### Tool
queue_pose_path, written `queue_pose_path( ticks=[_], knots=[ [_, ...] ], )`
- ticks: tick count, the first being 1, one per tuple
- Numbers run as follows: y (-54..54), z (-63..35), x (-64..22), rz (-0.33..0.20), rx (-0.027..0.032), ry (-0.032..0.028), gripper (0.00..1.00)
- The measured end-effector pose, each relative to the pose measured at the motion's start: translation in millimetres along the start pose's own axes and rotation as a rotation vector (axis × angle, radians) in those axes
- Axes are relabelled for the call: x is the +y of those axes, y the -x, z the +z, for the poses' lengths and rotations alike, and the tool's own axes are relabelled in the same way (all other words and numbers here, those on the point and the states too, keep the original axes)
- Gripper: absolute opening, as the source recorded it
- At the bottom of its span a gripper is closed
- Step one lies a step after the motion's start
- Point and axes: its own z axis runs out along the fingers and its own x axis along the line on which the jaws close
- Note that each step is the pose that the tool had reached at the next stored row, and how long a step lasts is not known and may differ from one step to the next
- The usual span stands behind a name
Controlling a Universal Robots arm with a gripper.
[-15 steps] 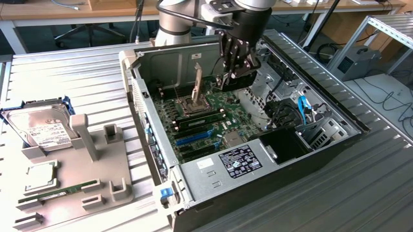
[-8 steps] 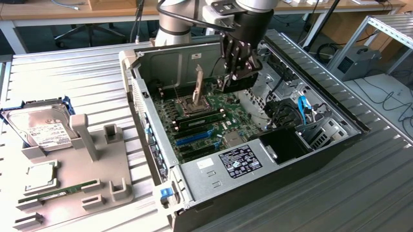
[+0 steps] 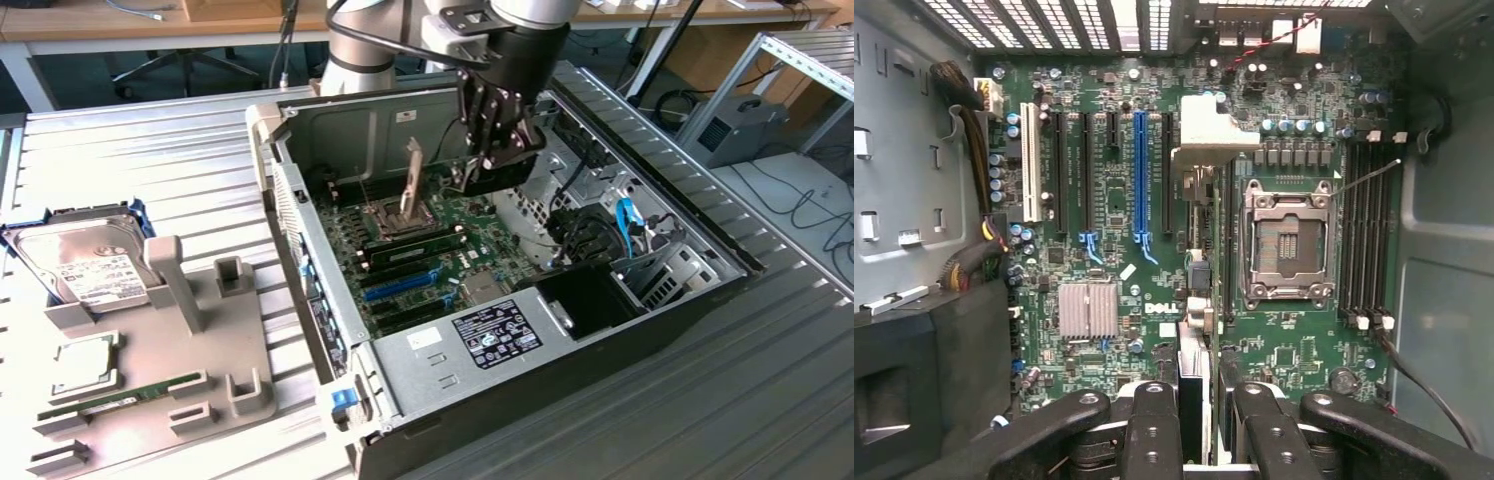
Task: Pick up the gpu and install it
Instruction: 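Insert the gpu into the slot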
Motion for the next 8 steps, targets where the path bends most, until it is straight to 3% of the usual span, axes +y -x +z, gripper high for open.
queue_pose_path(
  ticks=[8],
  knots=[
    [-4.1,0.0,0.0,0.000,0.0001,0.0000,0.26]
  ],
)
